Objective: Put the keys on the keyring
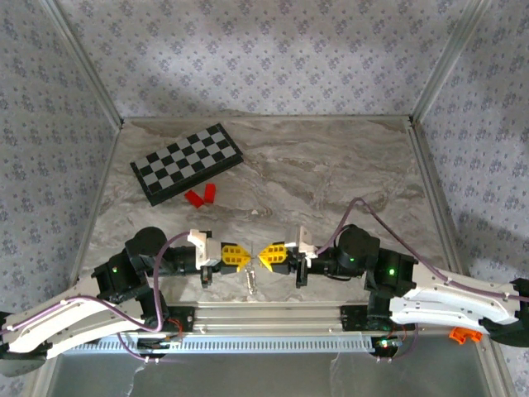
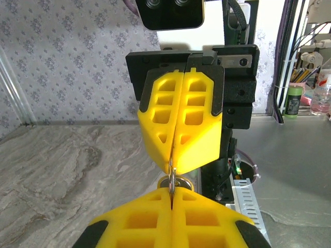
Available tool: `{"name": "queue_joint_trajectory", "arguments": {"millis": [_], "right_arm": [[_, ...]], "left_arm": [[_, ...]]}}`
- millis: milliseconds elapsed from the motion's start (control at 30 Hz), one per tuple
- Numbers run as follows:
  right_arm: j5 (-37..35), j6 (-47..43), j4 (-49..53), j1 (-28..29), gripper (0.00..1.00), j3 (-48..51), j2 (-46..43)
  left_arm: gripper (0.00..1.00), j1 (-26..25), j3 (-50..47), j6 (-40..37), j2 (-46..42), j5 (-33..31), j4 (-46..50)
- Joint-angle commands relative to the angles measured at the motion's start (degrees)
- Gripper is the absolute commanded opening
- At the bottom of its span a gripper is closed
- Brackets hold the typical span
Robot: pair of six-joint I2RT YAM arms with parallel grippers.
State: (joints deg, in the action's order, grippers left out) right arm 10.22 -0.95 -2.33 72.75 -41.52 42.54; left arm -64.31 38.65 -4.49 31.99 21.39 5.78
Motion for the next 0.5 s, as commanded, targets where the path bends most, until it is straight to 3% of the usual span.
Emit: {"name": "queue_joint_trajectory", "arguments": {"millis": [0, 467], "right_arm": [[-0.7, -0.9, -0.7, 0.4, 0.00, -2.0, 0.0], [0.3, -0.9, -0.9, 0.4, 0.00, -2.2, -0.3]], "left_arm": [[0.00, -0.4, 1.0, -0.8, -0.1, -0.2, -2.4], [0.00, -0.8, 1.0, -1.2, -0.3, -1.8, -1.8]]}}
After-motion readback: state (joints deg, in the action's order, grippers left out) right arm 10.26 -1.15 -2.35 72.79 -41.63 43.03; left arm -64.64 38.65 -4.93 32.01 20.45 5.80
